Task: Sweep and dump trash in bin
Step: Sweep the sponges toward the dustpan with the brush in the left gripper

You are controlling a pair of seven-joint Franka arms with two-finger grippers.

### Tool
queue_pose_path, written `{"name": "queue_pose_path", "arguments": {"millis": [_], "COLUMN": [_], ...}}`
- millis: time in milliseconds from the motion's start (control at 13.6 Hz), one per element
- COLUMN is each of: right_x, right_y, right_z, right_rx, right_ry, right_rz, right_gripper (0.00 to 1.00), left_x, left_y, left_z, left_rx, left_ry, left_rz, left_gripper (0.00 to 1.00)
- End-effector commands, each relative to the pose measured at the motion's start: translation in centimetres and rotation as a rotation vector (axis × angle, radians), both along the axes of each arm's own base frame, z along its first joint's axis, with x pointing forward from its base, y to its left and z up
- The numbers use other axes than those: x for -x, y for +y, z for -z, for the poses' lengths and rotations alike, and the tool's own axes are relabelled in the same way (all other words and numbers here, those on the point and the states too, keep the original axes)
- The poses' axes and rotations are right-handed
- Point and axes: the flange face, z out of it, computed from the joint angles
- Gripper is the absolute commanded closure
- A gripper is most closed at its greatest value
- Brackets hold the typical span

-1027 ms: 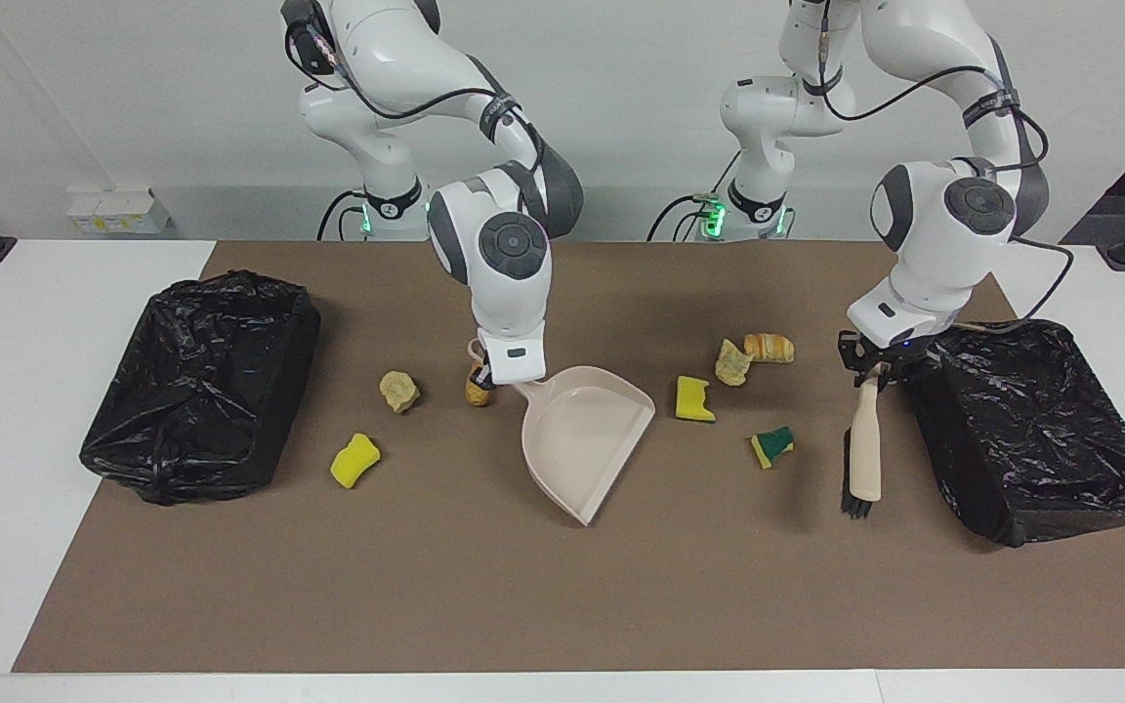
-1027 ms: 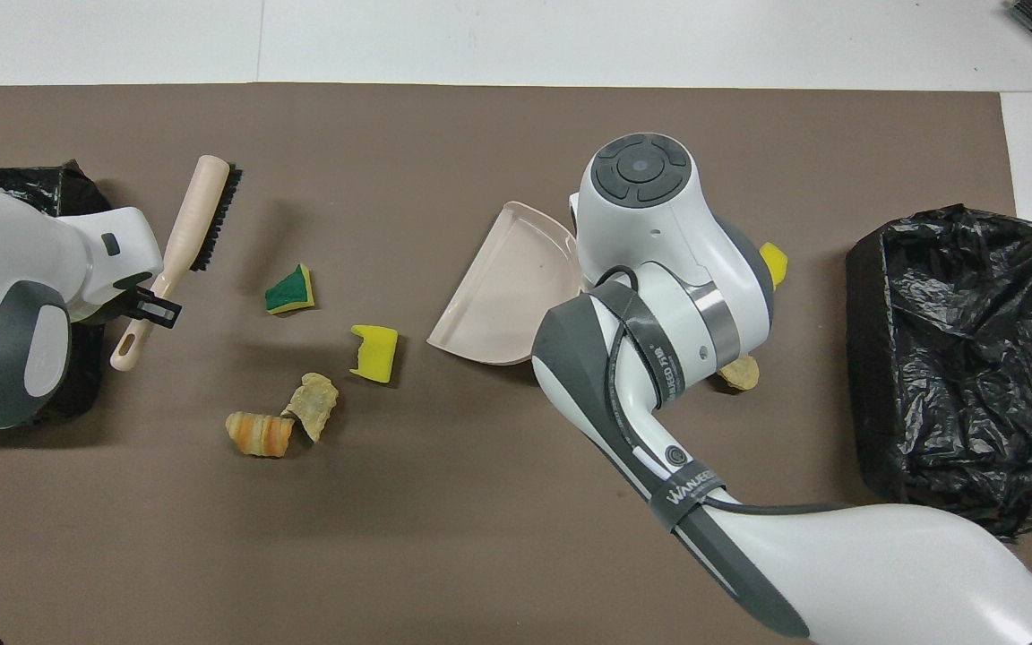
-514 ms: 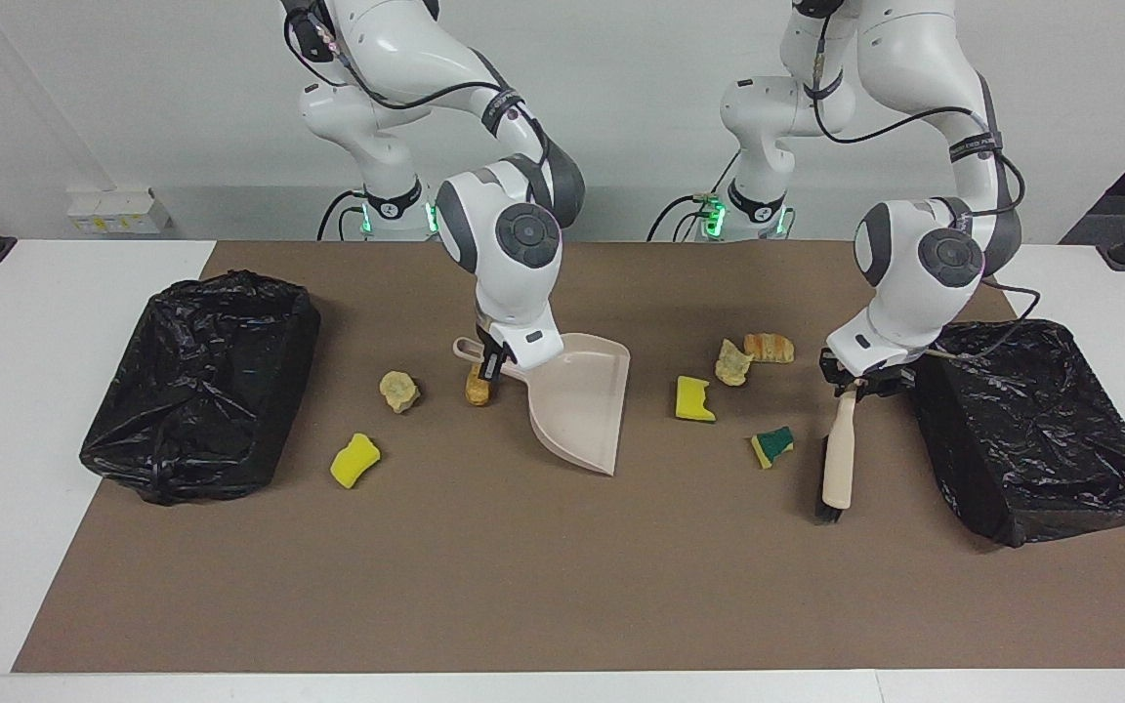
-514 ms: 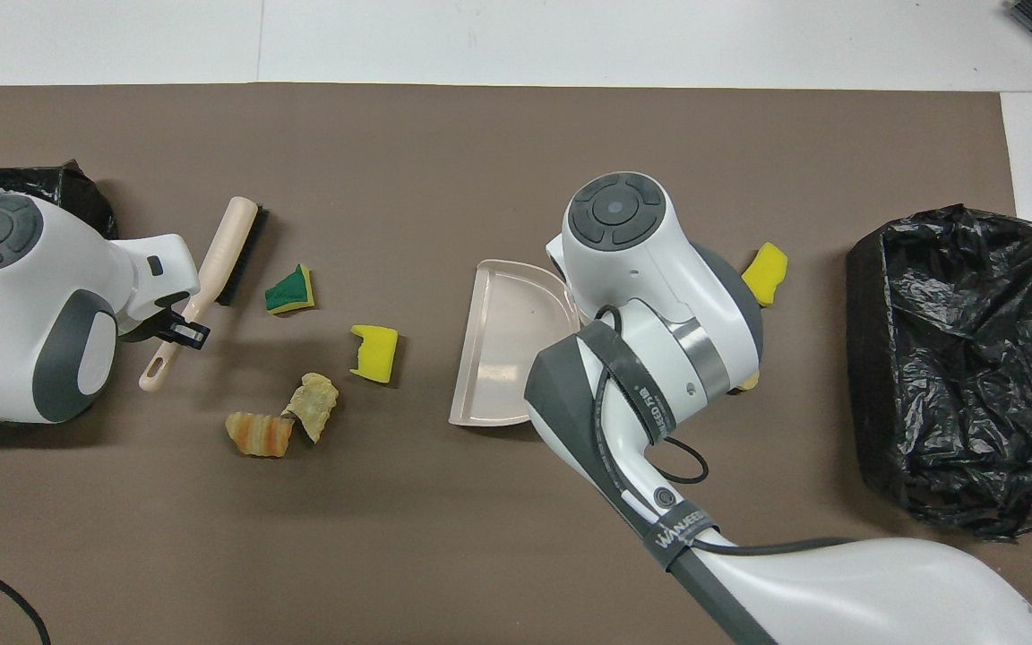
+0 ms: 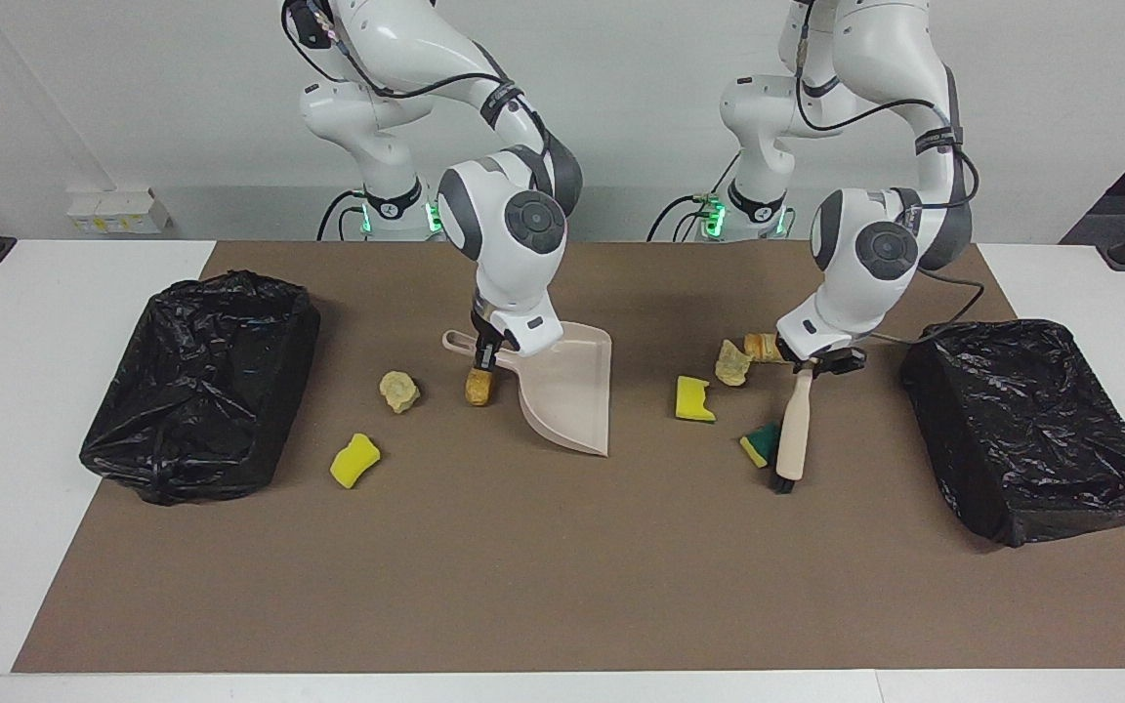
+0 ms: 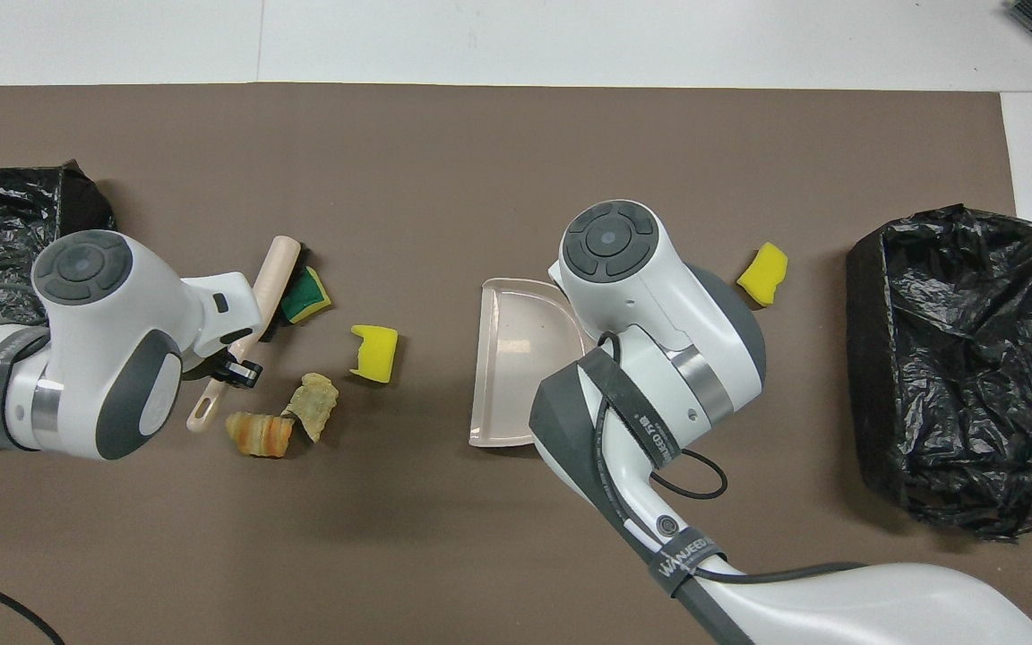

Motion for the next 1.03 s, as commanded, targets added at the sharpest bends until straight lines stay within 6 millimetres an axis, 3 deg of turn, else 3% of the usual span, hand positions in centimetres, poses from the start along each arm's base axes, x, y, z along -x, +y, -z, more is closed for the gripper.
{"name": "queue_pose_path", "arguments": {"millis": [0,367,514,587,954], "right_x": [0.6,0.5,0.5,0.5,0.5], "right_y": [-0.6,-0.8,-0.8,-0.8,-0.8], "right_z": [0.4,0.5,0.5,0.6,0.5], "right_rx": [-0.004,-0.010,-0.010,-0.009,-0.009], "right_ry": [-0.015,-0.004,-0.004,-0.002,-0.002], "right_rz": [-0.045,-0.080,-0.081,-0.081,-0.083], "right_gripper": [1.00,1.00,1.00,1.00,1.00], "left_x": [2.8,5.4,6.8,6.9,10.5], "left_y": [-4.0,-9.8,-13.0,-13.5,-21.3], "left_z": [-0.3,-0.2,0.4,0.3,-1.1], "left_rx": [0.003,0.083,0.087,0.103,0.178], "left_ry": [0.012,0.060,0.073,0.079,0.080], "left_rz": [-0.058,-0.149,-0.174,-0.192,-0.200], "left_gripper": [1.00,1.00,1.00,1.00,1.00]}}
